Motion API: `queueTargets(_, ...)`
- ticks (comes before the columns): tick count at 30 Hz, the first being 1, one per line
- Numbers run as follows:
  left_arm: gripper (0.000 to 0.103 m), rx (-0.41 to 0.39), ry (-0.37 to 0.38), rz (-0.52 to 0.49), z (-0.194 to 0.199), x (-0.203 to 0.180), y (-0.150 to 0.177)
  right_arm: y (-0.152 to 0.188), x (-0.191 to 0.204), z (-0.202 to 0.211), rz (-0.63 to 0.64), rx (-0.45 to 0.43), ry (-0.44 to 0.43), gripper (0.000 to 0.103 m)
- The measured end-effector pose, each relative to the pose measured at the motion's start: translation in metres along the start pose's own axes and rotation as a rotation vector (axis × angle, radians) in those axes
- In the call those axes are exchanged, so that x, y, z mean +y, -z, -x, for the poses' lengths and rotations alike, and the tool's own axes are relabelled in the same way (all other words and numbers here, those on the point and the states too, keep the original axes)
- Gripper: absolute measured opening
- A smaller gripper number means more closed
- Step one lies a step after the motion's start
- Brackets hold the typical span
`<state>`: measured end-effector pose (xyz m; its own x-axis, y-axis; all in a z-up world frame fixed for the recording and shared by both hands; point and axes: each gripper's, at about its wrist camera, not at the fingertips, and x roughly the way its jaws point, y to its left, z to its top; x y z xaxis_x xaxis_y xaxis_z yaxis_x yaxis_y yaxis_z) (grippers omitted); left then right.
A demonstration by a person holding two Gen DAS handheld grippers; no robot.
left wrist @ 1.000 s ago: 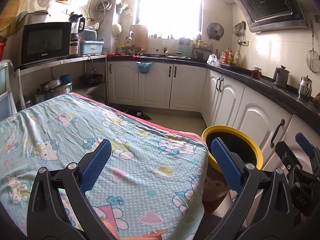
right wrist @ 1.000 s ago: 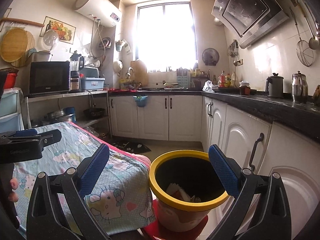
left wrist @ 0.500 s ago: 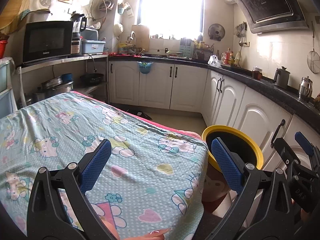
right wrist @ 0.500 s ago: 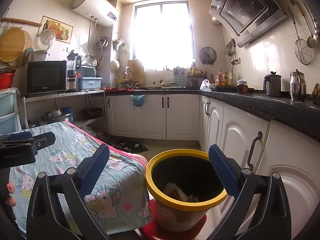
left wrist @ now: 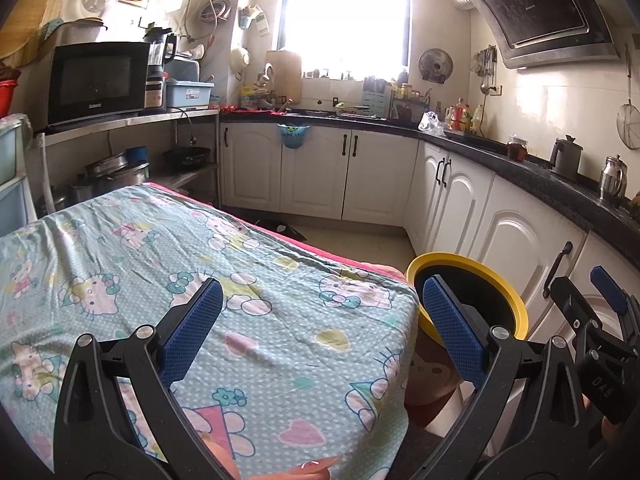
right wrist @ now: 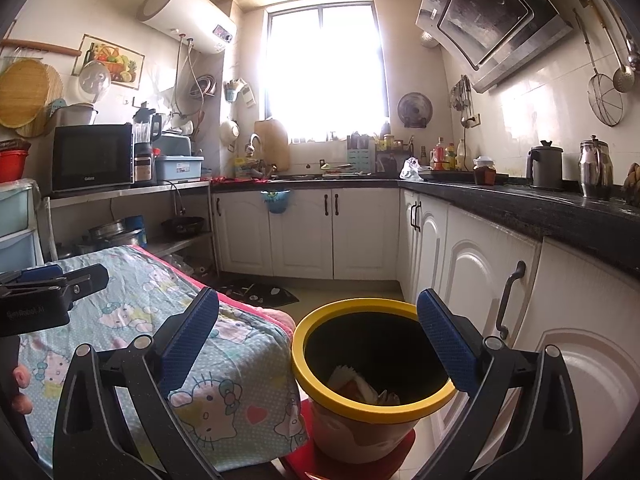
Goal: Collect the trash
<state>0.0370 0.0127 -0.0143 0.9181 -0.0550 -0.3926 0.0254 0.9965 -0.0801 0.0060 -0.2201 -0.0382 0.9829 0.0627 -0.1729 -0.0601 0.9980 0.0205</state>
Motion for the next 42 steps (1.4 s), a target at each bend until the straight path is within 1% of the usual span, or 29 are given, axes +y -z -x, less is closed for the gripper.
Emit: queueTargets(42,0.092,-0.011,-0.006,0.0,0.0016,0.001,-0.0028,-0.0026,0.001,-0.0001,-0.001,-0.003,-0.002,0.097)
